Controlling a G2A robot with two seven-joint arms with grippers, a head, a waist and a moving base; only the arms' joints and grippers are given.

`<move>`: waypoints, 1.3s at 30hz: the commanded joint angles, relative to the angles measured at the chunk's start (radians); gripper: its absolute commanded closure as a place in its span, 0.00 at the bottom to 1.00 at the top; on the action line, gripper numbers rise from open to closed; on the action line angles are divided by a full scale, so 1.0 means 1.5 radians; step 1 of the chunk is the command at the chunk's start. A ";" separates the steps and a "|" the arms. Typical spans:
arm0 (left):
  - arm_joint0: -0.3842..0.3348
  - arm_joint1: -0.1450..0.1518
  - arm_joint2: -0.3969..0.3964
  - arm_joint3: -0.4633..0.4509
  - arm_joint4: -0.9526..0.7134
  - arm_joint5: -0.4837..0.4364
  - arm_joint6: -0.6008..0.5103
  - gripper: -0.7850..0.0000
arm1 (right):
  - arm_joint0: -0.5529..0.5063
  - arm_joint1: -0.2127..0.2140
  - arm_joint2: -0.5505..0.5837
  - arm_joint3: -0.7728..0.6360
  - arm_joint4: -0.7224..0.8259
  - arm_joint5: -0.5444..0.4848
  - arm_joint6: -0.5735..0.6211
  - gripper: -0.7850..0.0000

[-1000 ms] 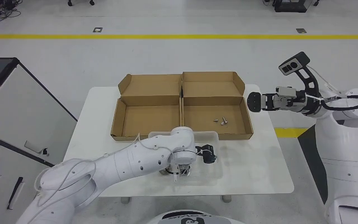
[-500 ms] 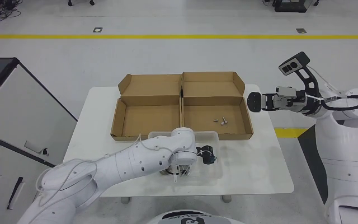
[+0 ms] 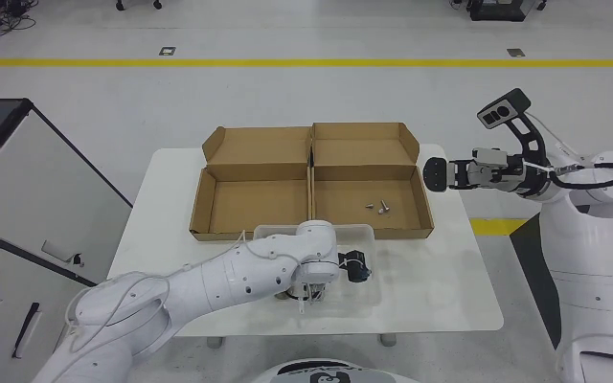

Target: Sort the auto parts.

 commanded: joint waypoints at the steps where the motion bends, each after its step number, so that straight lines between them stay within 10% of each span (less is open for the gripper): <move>1: 0.000 -0.002 0.000 0.003 0.004 0.002 -0.002 1.00 | 0.000 0.000 0.000 0.000 0.000 0.000 0.000 0.00; 30: -0.041 0.043 -0.061 -0.078 -0.048 0.036 0.015 1.00 | 0.000 0.000 0.000 0.000 0.000 0.000 0.000 0.00; 39: 0.046 0.134 -0.269 -0.144 -0.102 0.040 0.085 1.00 | 0.000 0.000 0.000 0.000 0.000 0.000 0.000 0.00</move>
